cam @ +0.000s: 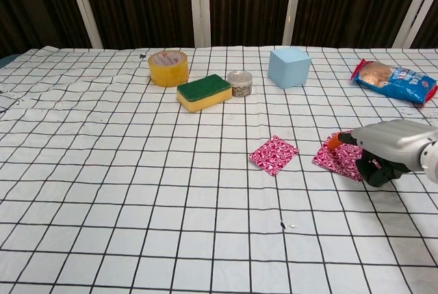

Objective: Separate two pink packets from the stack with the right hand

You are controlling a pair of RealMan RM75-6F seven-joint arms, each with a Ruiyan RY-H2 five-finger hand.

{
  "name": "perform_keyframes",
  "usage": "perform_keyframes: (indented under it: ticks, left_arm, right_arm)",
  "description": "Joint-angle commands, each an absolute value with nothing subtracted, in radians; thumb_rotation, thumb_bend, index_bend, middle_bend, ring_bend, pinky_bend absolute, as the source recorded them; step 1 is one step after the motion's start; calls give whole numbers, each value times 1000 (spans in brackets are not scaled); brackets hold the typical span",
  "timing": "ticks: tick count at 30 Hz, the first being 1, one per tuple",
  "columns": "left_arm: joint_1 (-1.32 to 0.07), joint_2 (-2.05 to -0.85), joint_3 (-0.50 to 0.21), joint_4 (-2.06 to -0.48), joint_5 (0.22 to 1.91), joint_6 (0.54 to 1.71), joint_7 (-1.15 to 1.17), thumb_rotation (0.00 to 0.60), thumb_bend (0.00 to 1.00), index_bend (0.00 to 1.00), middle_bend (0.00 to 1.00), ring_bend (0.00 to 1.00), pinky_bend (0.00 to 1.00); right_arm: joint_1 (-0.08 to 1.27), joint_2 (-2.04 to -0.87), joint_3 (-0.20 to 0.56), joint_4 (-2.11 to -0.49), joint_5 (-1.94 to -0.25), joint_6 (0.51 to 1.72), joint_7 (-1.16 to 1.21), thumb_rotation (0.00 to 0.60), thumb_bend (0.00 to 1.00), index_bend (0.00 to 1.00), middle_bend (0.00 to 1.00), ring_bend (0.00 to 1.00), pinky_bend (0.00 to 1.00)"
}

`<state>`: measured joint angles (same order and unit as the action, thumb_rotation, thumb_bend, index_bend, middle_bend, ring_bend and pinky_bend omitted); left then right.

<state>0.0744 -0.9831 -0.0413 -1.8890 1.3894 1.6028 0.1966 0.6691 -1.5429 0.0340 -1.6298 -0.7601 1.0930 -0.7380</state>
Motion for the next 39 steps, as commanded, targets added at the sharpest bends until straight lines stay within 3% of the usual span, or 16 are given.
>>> perform_keyframes:
  ticks: [1, 18, 39]
  left_arm:
    - [75, -983, -41, -1889, 1389, 1603, 197, 600, 324, 153, 0, 0, 101]
    - [75, -981, -40, -1886, 1391, 1603, 190, 600, 324, 153, 0, 0, 101]
    - [77, -980, -39, -1886, 1395, 1606, 184, 600, 325, 153, 0, 0, 101]
  right_arm:
    - [662, -1543, 24, -1638, -777, 1099, -734, 600, 772, 186, 812, 764, 567]
    - [635, -1550, -13, -1692, -856, 1146, -747, 600, 771, 186, 813, 764, 568]
    - [573, -1541, -133, -1818, -1026, 1218, -804, 600, 772, 186, 813, 764, 567]
